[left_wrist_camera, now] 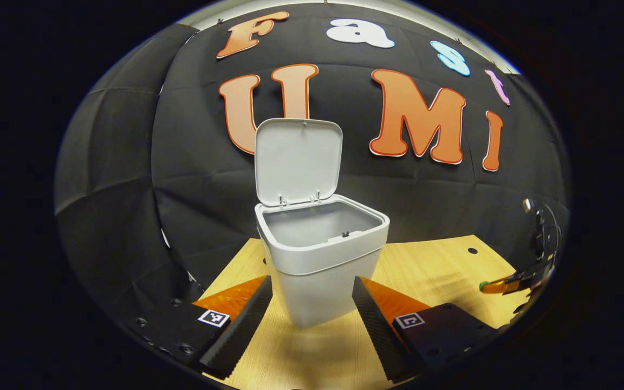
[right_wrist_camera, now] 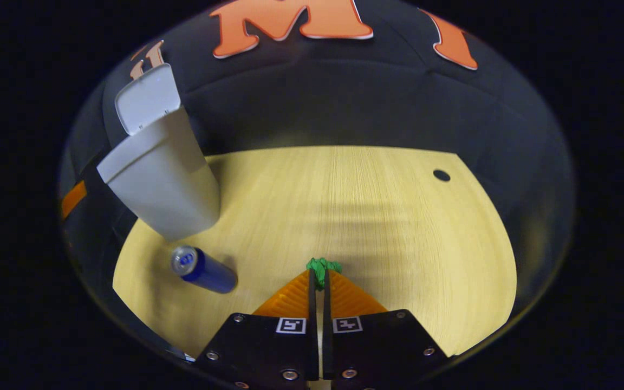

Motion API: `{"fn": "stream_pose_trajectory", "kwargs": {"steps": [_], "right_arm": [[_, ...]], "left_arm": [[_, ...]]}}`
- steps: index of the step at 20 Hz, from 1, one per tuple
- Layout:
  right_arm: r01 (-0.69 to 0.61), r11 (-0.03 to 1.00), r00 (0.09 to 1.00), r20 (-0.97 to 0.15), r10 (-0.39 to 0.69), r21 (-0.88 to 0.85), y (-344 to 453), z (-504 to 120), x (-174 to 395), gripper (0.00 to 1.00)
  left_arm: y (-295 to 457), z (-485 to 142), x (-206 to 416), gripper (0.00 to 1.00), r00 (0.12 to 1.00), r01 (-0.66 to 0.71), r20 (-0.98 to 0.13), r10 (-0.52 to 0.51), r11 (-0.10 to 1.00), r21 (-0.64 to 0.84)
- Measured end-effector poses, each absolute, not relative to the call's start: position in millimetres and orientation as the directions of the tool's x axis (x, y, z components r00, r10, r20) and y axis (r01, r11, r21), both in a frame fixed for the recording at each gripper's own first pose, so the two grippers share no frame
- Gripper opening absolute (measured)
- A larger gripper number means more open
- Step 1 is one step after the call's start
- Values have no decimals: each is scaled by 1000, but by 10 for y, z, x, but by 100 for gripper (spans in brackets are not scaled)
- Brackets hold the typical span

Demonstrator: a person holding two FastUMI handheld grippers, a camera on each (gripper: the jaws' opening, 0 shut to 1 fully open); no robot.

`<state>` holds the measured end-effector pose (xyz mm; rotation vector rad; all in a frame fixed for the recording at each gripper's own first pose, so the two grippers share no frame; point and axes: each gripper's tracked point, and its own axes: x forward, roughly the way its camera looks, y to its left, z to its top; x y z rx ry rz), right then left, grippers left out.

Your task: Press the lid of the desktop garbage bin to open it, pick up the crumpled paper on the desktop and throw it into the bin, then pick up the pop can on the desktop and drop it into the bin, and finally close the garbage bin lid.

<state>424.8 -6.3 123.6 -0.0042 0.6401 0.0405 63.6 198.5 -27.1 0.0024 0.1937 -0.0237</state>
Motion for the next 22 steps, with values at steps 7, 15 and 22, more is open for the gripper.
{"fn": "stream_pose_trajectory", "kwargs": {"steps": [7, 15, 22], "right_arm": [[-173, 983, 927, -347, 143, -59, 393, 2892, 4468, 3], [-353, 927, 925, -196, 325, -130, 1560, 3930, 4706, 3], [-463, 876, 875, -227, 428, -133, 2582, 3825, 5130, 3]], "left_arm": [[2091, -226, 392, 95, 986, 11, -169, -16, 999, -31], [2485, -232, 23, 95, 986, -63, -155, 54, 997, -54], [2893, -356, -312, 95, 978, -130, -171, 118, 990, -58]]}}
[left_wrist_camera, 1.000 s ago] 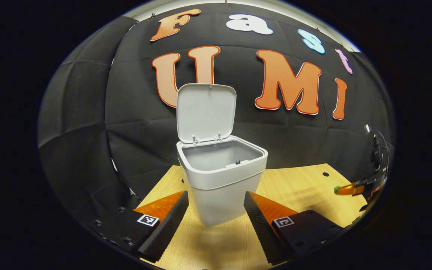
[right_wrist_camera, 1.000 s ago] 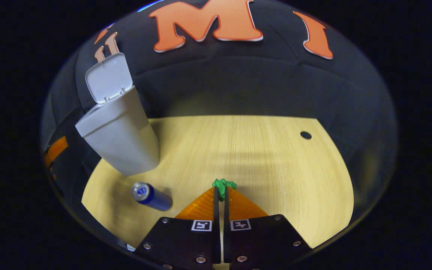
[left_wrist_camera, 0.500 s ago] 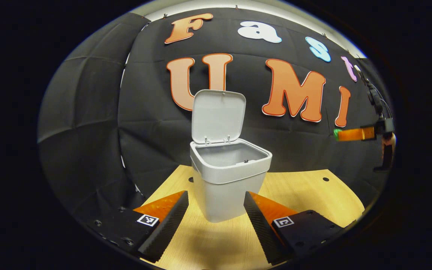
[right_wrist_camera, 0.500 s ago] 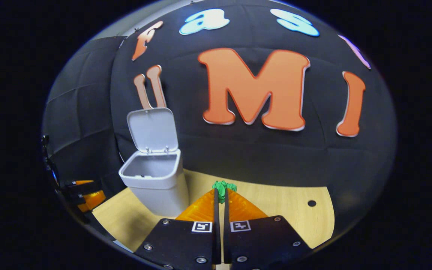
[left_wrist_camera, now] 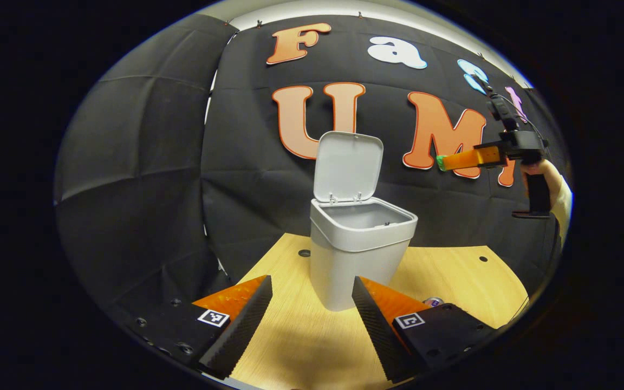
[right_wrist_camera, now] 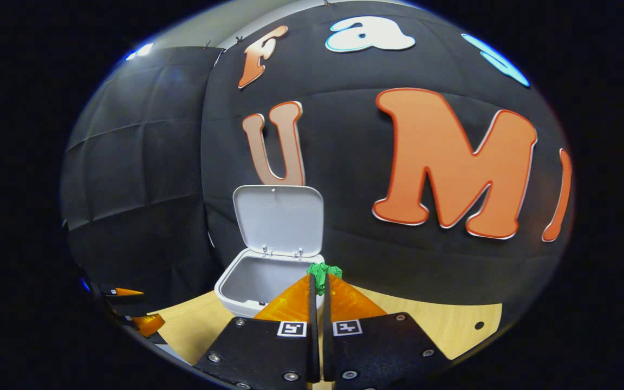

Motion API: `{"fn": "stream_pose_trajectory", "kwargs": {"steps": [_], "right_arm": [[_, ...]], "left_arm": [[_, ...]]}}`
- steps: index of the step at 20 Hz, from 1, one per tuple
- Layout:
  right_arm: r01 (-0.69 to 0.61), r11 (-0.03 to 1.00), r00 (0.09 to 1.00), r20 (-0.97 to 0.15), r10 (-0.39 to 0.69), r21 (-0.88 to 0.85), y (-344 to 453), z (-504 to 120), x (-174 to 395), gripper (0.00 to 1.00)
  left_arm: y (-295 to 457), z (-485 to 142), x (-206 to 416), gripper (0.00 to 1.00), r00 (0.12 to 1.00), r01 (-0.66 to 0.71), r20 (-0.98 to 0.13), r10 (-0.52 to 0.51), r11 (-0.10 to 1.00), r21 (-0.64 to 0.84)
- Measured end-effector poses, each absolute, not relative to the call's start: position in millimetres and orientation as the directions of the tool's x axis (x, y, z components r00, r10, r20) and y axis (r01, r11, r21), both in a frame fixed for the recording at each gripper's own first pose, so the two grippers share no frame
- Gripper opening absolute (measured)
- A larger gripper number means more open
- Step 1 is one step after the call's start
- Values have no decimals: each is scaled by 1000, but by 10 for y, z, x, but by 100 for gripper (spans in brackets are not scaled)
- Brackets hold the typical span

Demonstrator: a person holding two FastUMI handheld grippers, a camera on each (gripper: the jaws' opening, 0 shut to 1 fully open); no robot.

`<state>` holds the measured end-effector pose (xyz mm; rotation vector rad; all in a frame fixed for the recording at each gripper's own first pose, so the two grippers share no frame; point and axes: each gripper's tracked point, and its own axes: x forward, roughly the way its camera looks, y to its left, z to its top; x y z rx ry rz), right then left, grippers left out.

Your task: Press the lid of the desktop garbage bin to open it, pick up the crumpled paper on the desktop and throw it into the bin, then pick up the pop can on the desktop and drop it into the bin, and finally close the garbage bin lid.

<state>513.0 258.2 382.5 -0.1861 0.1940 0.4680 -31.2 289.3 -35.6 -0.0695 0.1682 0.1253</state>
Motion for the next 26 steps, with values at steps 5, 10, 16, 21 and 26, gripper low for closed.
{"fn": "stream_pose_trajectory", "kwargs": {"steps": [5, 10, 16, 21, 26], "right_arm": [[-490, 857, 848, -315, 427, -159, 3066, 3446, 5420, 3], [-498, 853, 833, -363, 418, -159, 3309, 3160, 5583, 3], [-486, 866, 839, -342, 423, -122, 3390, 3158, 5678, 14], [-461, 878, 854, -336, 399, -130, 3325, 3172, 5715, 95], [-449, 886, 863, -314, 396, -115, 3210, 3257, 5639, 95]], "left_arm": [[3228, -416, -485, 95, 969, -183, -182, 168, 981, -66], [3513, -485, -596, 95, 958, -230, -195, 212, 970, -74], [3654, -526, -604, 95, 953, -241, -205, 221, 967, -78], [3598, -471, -558, 95, 957, -229, -201, 210, 971, -75], [3475, -424, -497, 95, 962, -205, -197, 188, 976, -69]]}}
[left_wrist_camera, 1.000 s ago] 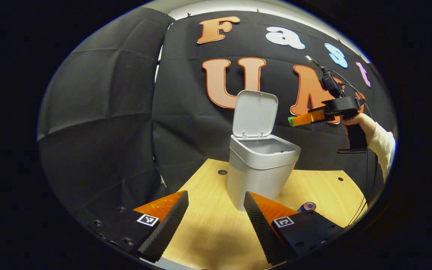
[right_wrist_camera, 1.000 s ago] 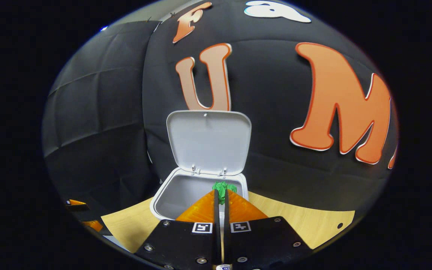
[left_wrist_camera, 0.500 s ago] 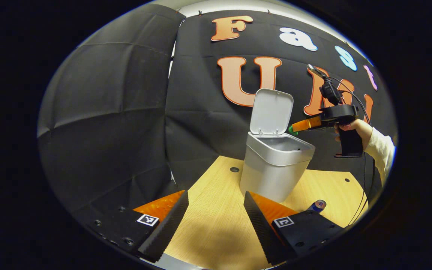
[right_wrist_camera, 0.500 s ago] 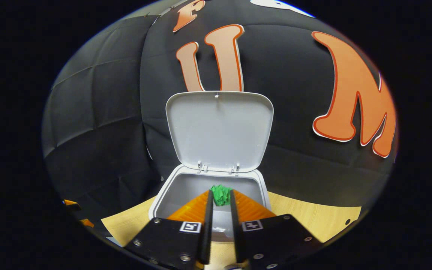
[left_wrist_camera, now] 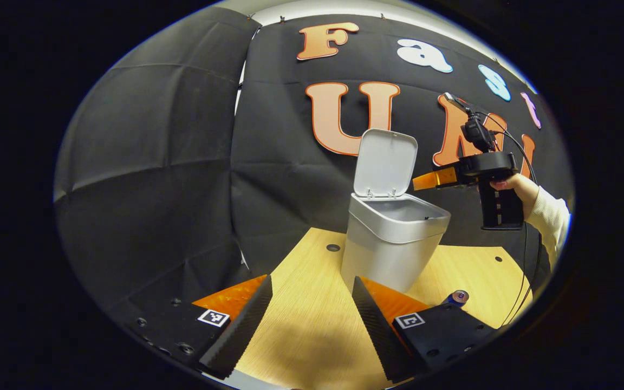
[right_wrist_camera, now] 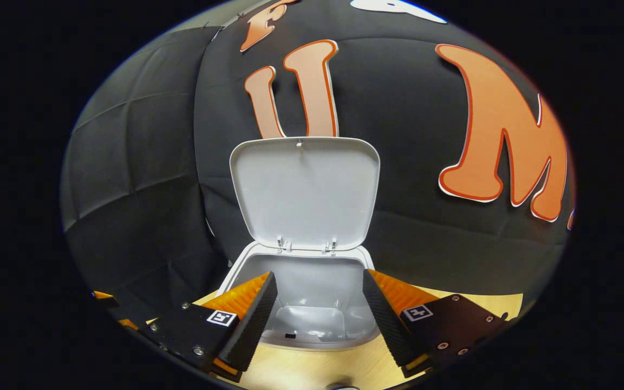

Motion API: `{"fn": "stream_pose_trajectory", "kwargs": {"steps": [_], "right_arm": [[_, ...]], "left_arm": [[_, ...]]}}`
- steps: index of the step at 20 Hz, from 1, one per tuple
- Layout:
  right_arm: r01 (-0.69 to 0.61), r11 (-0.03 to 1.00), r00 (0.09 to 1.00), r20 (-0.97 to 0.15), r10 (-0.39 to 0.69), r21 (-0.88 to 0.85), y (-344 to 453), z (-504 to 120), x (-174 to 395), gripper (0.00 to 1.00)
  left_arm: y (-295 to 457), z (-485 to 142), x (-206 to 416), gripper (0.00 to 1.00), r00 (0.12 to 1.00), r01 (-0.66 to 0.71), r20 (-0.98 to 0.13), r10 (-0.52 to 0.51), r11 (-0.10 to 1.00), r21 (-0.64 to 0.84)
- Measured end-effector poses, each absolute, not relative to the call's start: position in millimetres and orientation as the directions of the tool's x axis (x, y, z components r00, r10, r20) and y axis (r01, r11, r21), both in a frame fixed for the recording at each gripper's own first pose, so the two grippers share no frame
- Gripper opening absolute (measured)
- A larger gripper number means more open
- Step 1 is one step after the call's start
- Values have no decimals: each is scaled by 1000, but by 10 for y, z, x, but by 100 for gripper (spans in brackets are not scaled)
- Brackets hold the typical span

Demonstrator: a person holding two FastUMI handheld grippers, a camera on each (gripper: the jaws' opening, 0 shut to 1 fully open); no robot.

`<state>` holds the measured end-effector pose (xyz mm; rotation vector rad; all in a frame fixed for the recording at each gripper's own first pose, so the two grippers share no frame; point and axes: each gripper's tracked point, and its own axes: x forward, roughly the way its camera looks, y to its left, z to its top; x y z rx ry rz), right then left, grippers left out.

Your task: Press the lid of the desktop garbage bin to open it, pick up the crumpled paper on the desktop and throw it into the bin, then pick up the pop can on the desktop and drop it into the bin, and finally close the garbage bin lid.

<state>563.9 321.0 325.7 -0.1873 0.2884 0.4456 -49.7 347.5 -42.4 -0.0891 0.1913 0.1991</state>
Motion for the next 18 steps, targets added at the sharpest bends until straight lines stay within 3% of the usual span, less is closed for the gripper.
{"fn": "stream_pose_trajectory", "kwargs": {"steps": [8, 10, 11, 12, 18], "right_arm": [[-384, 920, 903, -241, 357, -74, 2515, 3462, 5281, 95], [-325, 943, 926, -228, 301, -74, 2142, 3455, 5191, 95], [-297, 953, 935, -220, 277, -65, 1944, 3458, 5139, 100], [-268, 962, 945, -210, 252, -49, 1748, 3470, 5078, 95], [-81, 997, 983, -163, 81, 3, 643, 3445, 4728, 95]], "left_arm": [[3043, -298, -238, 95, 980, -113, -170, 101, 991, -66], [2865, -276, -151, 94, 985, -78, -162, 66, 995, -64], [2752, -269, -105, 95, 986, -55, -158, 44, 997, -61], [2636, -279, -61, 95, 987, -34, -158, 25, 998, -55], [2035, -353, 181, 95, 983, 46, -178, -45, 999, 3]]}}
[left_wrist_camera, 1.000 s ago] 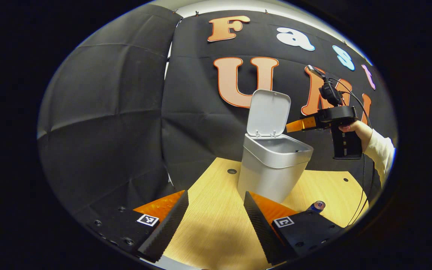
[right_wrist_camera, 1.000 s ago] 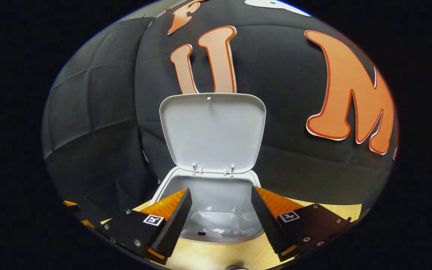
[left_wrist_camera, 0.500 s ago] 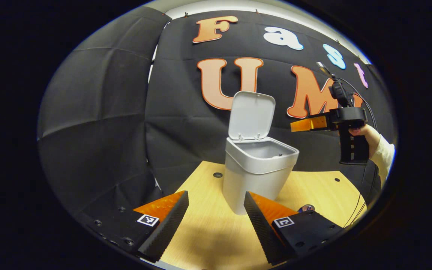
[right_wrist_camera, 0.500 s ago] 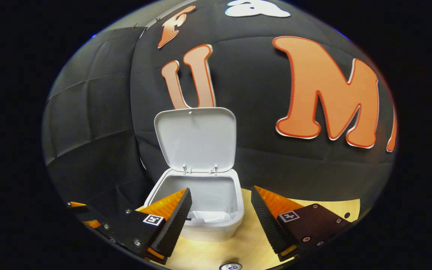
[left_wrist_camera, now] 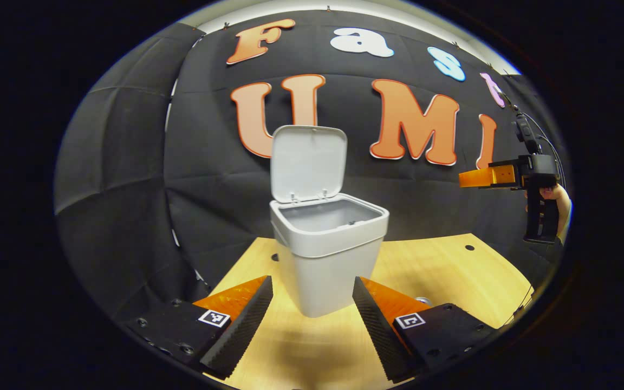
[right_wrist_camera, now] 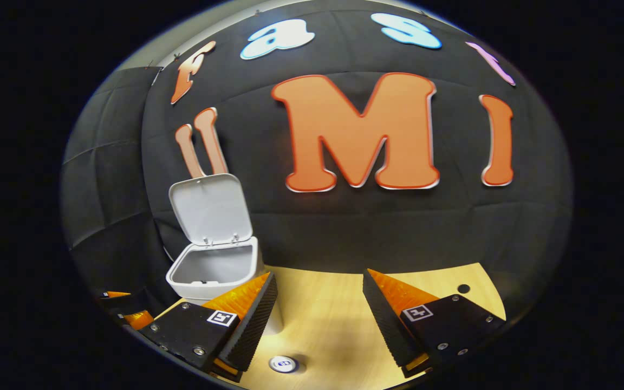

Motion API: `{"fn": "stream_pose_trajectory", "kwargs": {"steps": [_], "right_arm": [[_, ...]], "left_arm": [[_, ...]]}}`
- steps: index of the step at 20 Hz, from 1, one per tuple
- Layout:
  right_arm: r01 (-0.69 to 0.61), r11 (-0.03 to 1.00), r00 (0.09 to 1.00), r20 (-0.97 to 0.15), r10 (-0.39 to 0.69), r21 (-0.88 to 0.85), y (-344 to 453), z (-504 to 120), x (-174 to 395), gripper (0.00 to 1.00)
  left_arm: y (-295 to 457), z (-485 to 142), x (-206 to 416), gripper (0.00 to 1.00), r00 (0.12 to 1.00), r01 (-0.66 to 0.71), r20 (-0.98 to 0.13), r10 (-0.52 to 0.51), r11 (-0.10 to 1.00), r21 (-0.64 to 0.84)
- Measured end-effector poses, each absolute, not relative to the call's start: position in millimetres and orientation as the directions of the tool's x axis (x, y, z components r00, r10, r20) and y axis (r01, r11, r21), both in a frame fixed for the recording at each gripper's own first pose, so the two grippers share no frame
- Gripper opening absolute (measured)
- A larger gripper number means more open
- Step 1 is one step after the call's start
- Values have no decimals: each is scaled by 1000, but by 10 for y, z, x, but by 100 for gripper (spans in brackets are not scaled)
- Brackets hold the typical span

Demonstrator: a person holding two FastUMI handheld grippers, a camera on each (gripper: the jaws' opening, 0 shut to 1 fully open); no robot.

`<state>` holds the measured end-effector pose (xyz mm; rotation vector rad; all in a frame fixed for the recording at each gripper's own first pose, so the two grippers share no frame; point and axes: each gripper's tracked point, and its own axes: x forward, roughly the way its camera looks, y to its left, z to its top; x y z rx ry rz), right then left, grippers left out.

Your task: Press the lid of the desktop garbage bin to open it, pick up the crumpled paper on the desktop and throw it into the bin, then pick up the pop can on the desktop and drop it into the bin, and finally close the garbage bin lid.

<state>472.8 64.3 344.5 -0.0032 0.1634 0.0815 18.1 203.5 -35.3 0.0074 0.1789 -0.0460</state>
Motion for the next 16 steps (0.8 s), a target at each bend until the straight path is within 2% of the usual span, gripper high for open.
{"fn": "stream_pose_trajectory", "kwargs": {"steps": [2, 9, 16], "right_arm": [[-25, 1000, 985, -173, 26, 5, 350, 3315, 4589, 95], [75, 996, 975, -215, -61, 57, -340, 2963, 4172, 95], [118, 991, 964, -247, -100, 61, -866, 2888, 4064, 95]], "left_arm": [[1799, -408, 265, 95, 979, 82, -187, -84, 996, -16], [865, -797, 419, 95, 933, 247, -245, -263, 965, -91], [194, -1375, 516, 96, 858, 327, -392, -331, 942, -80]]}}
